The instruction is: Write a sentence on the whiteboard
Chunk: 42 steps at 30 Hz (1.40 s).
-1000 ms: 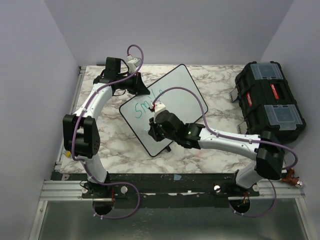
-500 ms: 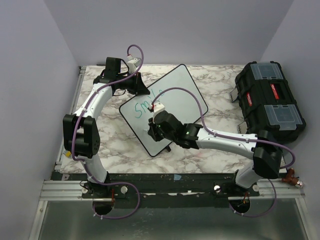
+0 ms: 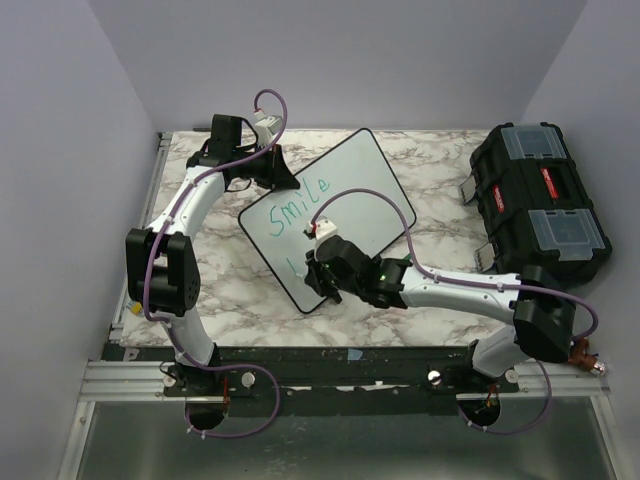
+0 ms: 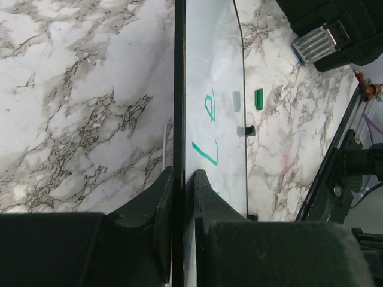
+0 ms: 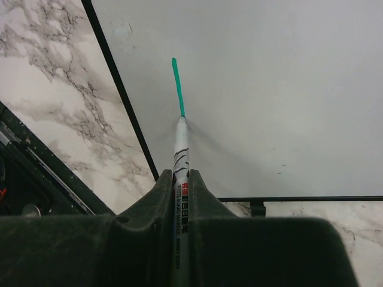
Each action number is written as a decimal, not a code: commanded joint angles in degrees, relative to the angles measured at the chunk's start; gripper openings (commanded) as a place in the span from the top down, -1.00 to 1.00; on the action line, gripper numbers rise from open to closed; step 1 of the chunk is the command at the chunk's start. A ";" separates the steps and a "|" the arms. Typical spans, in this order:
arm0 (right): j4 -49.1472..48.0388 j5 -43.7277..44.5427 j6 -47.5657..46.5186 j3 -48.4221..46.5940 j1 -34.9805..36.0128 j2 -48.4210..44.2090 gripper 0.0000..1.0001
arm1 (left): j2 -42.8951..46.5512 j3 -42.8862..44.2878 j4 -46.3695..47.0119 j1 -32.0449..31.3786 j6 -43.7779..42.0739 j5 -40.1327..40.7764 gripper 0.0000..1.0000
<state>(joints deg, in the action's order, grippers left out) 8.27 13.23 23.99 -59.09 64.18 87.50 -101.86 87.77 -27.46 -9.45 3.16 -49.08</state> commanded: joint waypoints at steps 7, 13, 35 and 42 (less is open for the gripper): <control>2.66 0.24 1.35 1.19 0.60 0.10 0.99 | -0.28 -0.08 0.23 -0.74 -6.32 2.25 1.00; 3.24 2.35 1.31 -0.12 0.71 0.03 0.99 | -0.27 -0.05 0.16 -0.74 -6.32 2.23 1.00; 4.03 5.99 1.00 -4.79 0.71 2.66 0.99 | -0.29 -0.01 0.21 -0.74 -6.41 2.20 1.00; 4.30 6.89 0.74 -6.27 0.74 3.33 0.99 | -0.26 -0.04 0.18 -0.74 -6.41 2.15 1.00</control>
<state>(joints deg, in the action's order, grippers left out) 12.14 17.28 25.06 -63.11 64.82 89.06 -101.86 87.77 -27.44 -9.45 3.05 -49.08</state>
